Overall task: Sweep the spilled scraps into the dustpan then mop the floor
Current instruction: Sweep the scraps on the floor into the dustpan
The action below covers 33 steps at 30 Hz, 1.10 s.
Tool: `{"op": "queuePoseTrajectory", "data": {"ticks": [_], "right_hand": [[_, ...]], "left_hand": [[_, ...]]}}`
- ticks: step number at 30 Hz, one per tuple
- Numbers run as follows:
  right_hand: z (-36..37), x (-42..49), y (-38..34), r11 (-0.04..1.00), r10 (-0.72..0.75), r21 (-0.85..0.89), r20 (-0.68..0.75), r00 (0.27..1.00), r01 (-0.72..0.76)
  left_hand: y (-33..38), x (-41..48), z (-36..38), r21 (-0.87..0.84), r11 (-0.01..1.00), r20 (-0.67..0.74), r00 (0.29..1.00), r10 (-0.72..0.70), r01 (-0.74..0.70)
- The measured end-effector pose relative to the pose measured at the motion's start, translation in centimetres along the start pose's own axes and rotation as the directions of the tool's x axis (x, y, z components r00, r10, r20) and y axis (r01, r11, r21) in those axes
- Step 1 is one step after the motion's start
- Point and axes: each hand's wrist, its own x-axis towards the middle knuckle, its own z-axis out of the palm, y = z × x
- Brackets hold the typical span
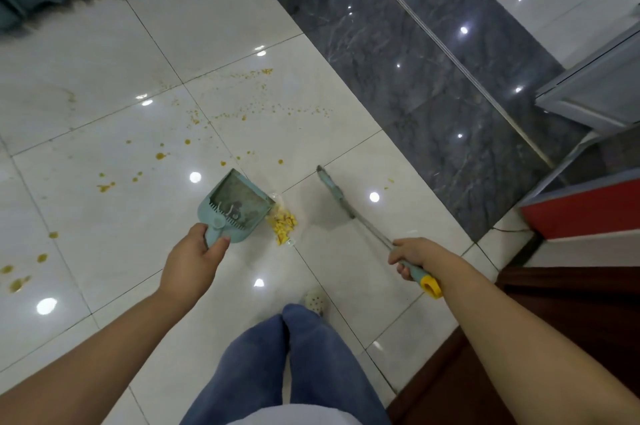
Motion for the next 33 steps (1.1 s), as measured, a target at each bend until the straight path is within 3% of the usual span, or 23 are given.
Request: {"op": "queuePoseTrajectory", "data": {"ticks": [12,17,25,33], "right_hand": [[-13.6,10.5,-1.8,0.961,0.055,0.273,-0.059,0.997,-0.037],[-16.0,13.8,-3.4,0.969,0.061,0.244,-0.044,0.997,-0.048],[-12.1,11.2,-3.4,0.993,0.114,0.026,0.032,0.993,-0.115],[-2.3,5.6,-1.4,0.993,0.070,-0.105,0.135,0.988,-0.056]], "left_hand": [[7.7,1.7,7.0,0.080,0.997,0.037,0.999,0.019,-0.022],[9.1,2.0,9.2,0.104,0.994,0.031,0.999,0.027,-0.030],[7.9,0.9,8.6,0.086,0.995,0.026,0.999,0.047,-0.049],[2.5,-0.7,4.6,0.060,0.998,0.002,1.000,0.028,-0.028]]}}
